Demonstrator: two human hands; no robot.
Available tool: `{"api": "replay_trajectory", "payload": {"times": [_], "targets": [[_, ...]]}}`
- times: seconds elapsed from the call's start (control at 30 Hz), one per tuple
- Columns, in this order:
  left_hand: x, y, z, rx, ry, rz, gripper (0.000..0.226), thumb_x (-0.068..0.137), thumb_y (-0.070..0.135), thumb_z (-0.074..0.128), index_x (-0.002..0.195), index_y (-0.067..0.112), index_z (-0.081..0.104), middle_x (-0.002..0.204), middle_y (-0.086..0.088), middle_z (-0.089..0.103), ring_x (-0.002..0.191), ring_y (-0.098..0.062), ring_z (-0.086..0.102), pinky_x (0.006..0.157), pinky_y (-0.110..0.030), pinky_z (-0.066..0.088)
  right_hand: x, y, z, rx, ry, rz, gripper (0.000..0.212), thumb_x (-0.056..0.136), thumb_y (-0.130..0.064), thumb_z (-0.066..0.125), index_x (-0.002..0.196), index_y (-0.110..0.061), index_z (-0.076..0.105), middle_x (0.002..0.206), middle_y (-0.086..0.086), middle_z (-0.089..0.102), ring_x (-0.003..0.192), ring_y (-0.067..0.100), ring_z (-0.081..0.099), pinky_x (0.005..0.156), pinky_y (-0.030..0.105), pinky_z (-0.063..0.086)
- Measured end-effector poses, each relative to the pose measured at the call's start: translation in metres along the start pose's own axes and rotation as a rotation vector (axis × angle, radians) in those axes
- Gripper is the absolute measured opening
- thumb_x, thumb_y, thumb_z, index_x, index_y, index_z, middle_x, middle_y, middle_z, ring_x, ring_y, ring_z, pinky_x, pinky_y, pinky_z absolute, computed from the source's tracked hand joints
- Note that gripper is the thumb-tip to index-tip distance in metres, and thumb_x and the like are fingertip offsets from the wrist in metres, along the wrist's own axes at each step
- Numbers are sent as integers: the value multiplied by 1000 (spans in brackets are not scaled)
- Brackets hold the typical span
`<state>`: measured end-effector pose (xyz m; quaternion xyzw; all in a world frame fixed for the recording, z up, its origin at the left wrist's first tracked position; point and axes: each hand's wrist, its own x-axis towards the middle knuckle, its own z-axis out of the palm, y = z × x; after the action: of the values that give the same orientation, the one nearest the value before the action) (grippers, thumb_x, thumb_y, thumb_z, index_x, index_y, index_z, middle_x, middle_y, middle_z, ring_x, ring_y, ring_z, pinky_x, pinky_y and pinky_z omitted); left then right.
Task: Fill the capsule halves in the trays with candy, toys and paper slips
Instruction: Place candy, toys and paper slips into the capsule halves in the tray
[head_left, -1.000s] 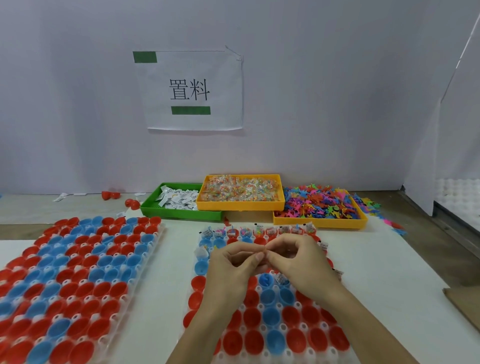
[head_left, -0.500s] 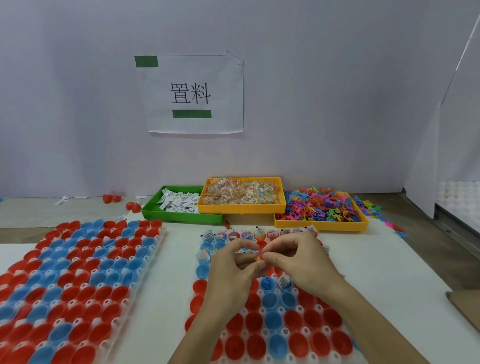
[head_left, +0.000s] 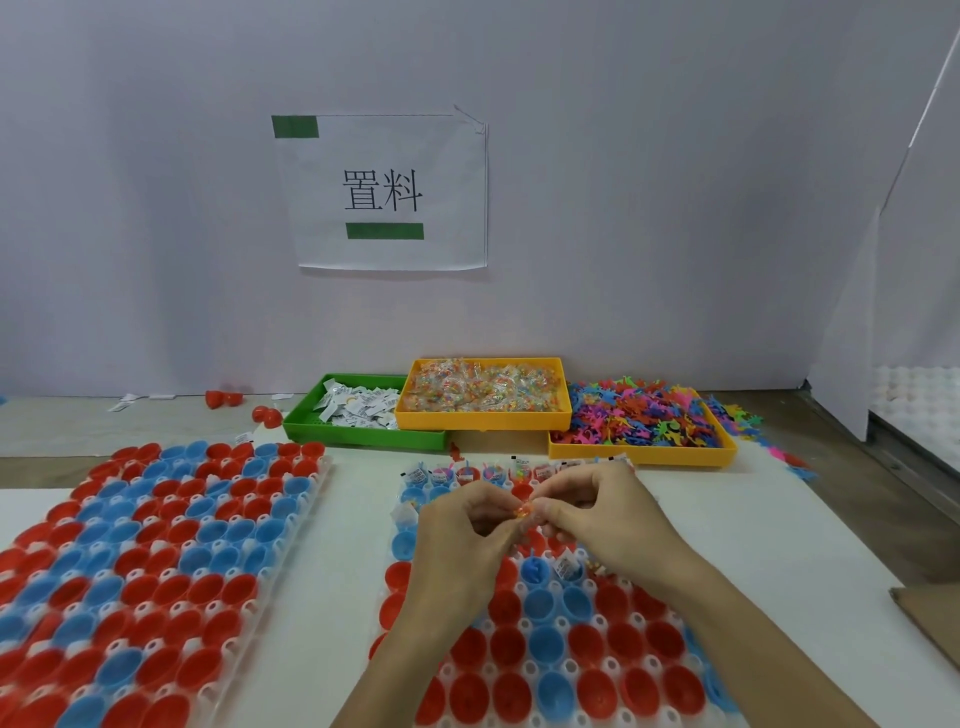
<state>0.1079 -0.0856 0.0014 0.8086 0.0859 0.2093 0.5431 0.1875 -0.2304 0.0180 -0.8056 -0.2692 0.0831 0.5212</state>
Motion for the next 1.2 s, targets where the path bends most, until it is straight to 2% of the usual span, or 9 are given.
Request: {"api": "replay_trajectory", "payload": {"times": [0.17, 0.23, 0.37, 0.5, 0.67, 0.77, 0.93, 1.0, 1.2], "targets": [[11, 0, -17, 198, -123, 36, 19, 72, 17, 86, 87, 23, 76, 78, 10, 73, 74, 1, 69, 73, -14, 56, 5, 3, 1, -201, 17, -53, 14, 88, -13, 74, 78, -23, 77, 72, -5, 73, 71, 7, 68, 68, 22, 58], [15, -1, -27, 212, -86, 45, 24, 71, 18, 87, 91, 22, 76, 81, 10, 73, 76, 2, 68, 72, -12, 55, 7, 4, -2, -311, -21, -78, 15, 88, -13, 73, 79, -23, 78, 74, -9, 72, 76, 3, 66, 71, 21, 57], [23, -8, -45, 221, 62, 39, 20, 76, 15, 84, 90, 24, 75, 81, 12, 73, 78, 3, 68, 73, -15, 56, 7, 4, -5, -442, -201, -72, 15, 93, -13, 68, 85, -21, 78, 83, -13, 72, 83, 2, 67, 85, 25, 57], [25, -15, -52, 218, 130, 24, 21, 79, 10, 81, 84, 28, 72, 81, 13, 72, 78, 2, 68, 72, -19, 58, 8, 0, -4, -538, -257, -86, 21, 95, -10, 62, 87, -20, 78, 87, -13, 72, 82, -1, 68, 79, 27, 60], [26, -19, -53, 252, 137, 29, 26, 83, 10, 77, 82, 34, 69, 83, 15, 71, 82, -1, 68, 72, -19, 58, 7, -9, 0, -676, -327, -161, 24, 97, -5, 57, 98, -17, 77, 98, -7, 75, 85, 0, 68, 80, 24, 59], [29, -20, -54, 269, 140, 45, 29, 85, 9, 74, 80, 37, 67, 81, 17, 71, 81, 3, 66, 68, -12, 54, 8, -10, 4, -781, -375, -226, 26, 96, -2, 56, 103, -16, 78, 100, -5, 75, 88, 4, 69, 82, 27, 59], [34, -24, -54, 291, 135, 55, 29, 87, 8, 72, 81, 37, 68, 81, 20, 69, 81, 10, 62, 63, -4, 48, 9, -5, 8, -844, -415, -256, 24, 93, 0, 60, 99, -15, 78, 97, -5, 74, 87, 8, 68, 78, 28, 59], [38, -25, -55, 310, 141, 51, 26, 87, 9, 71, 82, 34, 68, 82, 19, 69, 80, 7, 63, 61, -5, 48, 9, -5, 9, -866, -408, -282, 22, 93, -2, 62, 98, -14, 79, 98, -3, 70, 90, 12, 66, 77, 28, 58], [60, -39, -66, 402, 189, 17, 15, 89, 7, 66, 92, 20, 74, 84, 14, 69, 82, 1, 63, 67, -6, 44, 9, -4, 7, -922, -443, -285, 21, 92, -4, 56, 84, -7, 75, 89, 4, 67, 87, 23, 65, 71, 38, 58]]}}
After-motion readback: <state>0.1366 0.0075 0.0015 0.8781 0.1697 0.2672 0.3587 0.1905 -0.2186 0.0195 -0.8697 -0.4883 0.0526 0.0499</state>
